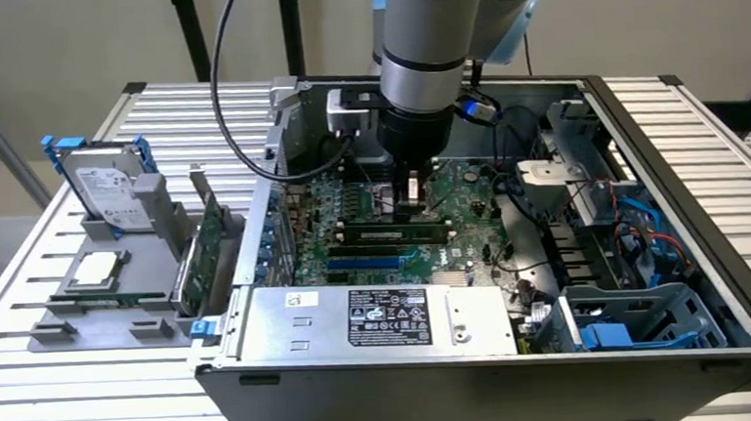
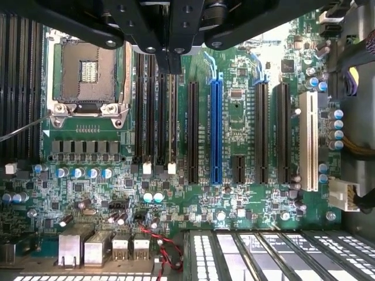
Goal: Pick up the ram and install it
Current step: 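Press down the ram until it locks into place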
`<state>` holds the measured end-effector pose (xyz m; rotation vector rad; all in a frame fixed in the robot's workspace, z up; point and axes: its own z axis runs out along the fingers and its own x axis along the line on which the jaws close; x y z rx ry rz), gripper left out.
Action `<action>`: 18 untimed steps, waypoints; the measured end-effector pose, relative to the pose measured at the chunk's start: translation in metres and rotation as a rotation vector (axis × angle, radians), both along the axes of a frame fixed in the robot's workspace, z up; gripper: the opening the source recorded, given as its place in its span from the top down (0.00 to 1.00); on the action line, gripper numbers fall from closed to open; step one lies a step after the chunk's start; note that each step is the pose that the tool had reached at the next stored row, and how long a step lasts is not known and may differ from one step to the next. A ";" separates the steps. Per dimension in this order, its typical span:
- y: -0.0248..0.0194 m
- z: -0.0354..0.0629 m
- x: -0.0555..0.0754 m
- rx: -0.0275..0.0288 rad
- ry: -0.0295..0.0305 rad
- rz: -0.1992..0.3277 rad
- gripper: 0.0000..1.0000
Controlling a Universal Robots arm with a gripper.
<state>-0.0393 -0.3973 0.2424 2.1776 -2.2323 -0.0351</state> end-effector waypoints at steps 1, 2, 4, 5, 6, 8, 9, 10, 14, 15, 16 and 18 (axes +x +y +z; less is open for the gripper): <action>0.0000 -0.0018 0.000 0.0001 -0.0010 0.000 1.00; 0.0000 -0.0036 0.000 0.0001 -0.0018 0.000 1.00; 0.0000 -0.0074 -0.001 0.0003 -0.0027 0.000 1.00; 0.0000 -0.0090 -0.001 0.0001 -0.0029 0.000 1.00; 0.0000 -0.0108 -0.001 0.0001 -0.0032 0.000 1.00; -0.0002 -0.0138 -0.002 -0.0015 -0.0033 0.000 1.00; -0.0002 -0.0158 -0.002 -0.0014 -0.0037 0.000 1.00; -0.0002 -0.0175 -0.002 -0.0014 -0.0038 0.000 1.00; -0.0002 -0.0172 -0.003 -0.0012 -0.0043 0.000 1.00; 0.0001 -0.0144 -0.003 0.0011 -0.0048 0.000 1.00; 0.0001 -0.0097 -0.003 0.0012 -0.0050 0.000 1.00; 0.0000 -0.0009 -0.003 0.0002 -0.0049 0.000 1.00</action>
